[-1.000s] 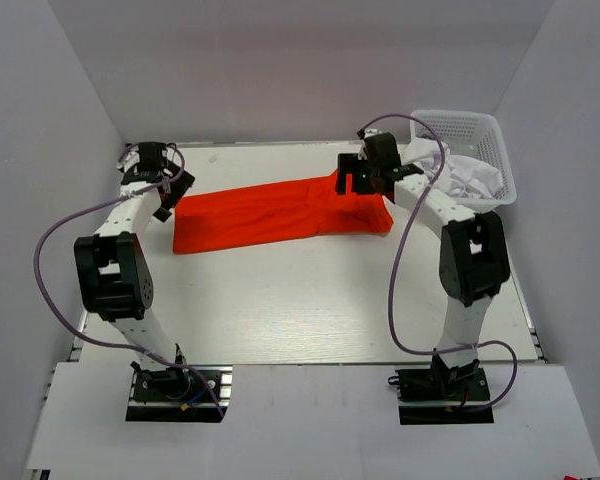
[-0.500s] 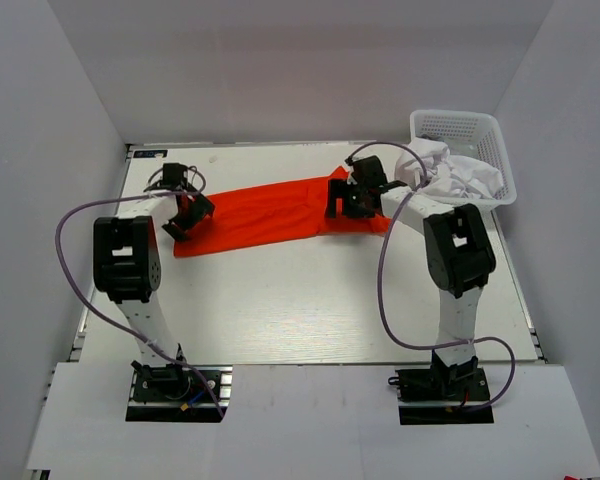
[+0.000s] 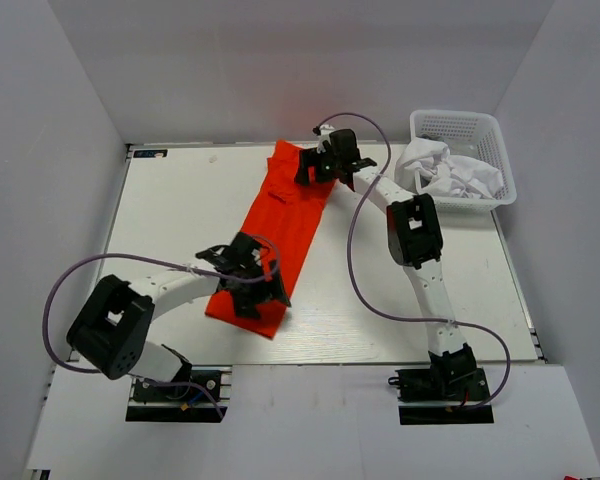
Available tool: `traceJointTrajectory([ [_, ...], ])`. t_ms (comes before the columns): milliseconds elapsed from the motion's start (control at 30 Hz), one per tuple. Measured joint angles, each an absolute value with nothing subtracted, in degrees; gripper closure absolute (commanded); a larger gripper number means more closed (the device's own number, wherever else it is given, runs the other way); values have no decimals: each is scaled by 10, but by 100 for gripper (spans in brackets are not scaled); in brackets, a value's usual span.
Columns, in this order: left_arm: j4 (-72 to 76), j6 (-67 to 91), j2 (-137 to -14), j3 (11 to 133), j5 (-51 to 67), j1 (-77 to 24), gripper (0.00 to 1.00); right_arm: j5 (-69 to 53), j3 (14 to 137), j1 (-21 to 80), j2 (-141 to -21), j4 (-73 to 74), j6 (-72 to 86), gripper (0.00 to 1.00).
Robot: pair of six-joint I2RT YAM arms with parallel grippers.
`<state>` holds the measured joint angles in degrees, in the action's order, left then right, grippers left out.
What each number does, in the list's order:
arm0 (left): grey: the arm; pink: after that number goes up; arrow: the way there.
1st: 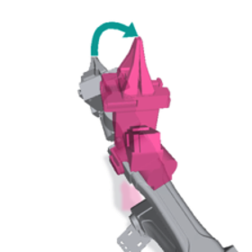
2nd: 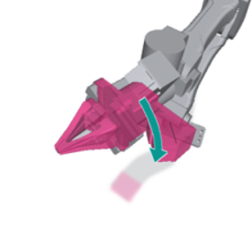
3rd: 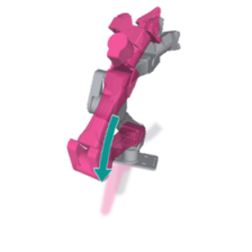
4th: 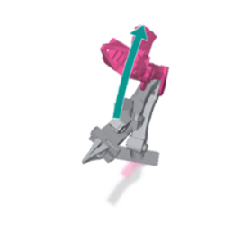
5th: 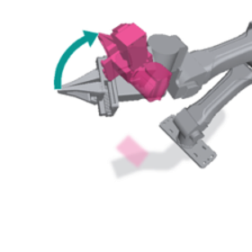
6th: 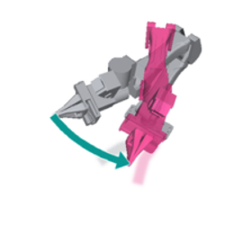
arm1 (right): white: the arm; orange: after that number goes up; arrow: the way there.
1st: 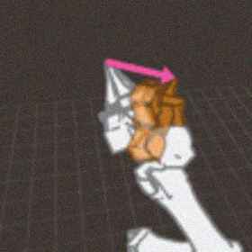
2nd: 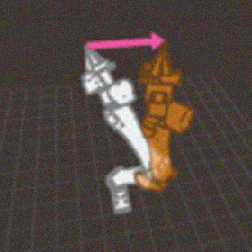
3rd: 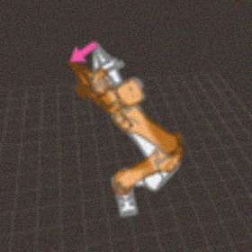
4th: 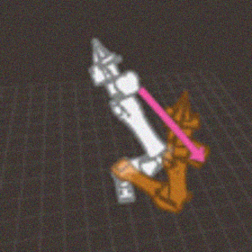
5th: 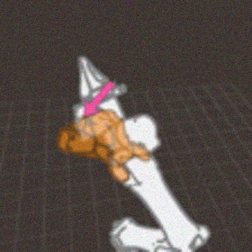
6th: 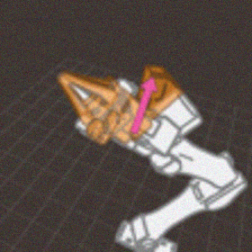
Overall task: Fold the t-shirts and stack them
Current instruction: Rotate the tshirt 90 degrees
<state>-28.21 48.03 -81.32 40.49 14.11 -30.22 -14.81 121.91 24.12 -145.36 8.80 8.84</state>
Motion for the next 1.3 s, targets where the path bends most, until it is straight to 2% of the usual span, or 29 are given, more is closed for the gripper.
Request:
traceJointTrajectory([
  [167, -300, 477, -872, 452, 199, -424, 0, -192, 1248, 244, -1477, 67, 58, 10],
  [300, -326, 449, -907, 521, 188, -481, 0, -194, 1247, 246, -1472, 74, 15, 10],
  [400, -318, 427, -881, 543, 169, -505, 0, -187, 1233, 246, -1451, 96, -2, 10],
  [600, -329, 403, -782, 569, 70, -519, 0, -162, 1200, 251, -1355, 151, 20, 10],
  [767, -394, 487, -674, 529, -120, -506, 0, -168, 1060, 265, -1205, 165, 71, 10],
  [867, -442, 537, -653, 503, -204, -497, 0, -169, 975, 292, -1151, 153, 93, 10],
  [1033, -462, 569, -652, 454, -236, -487, 0, -169, 887, 354, -1160, 151, 124, 10],
  [1300, -445, 565, -635, 425, -213, -467, 0, -161, 896, 367, -1234, 125, 144, 10],
])
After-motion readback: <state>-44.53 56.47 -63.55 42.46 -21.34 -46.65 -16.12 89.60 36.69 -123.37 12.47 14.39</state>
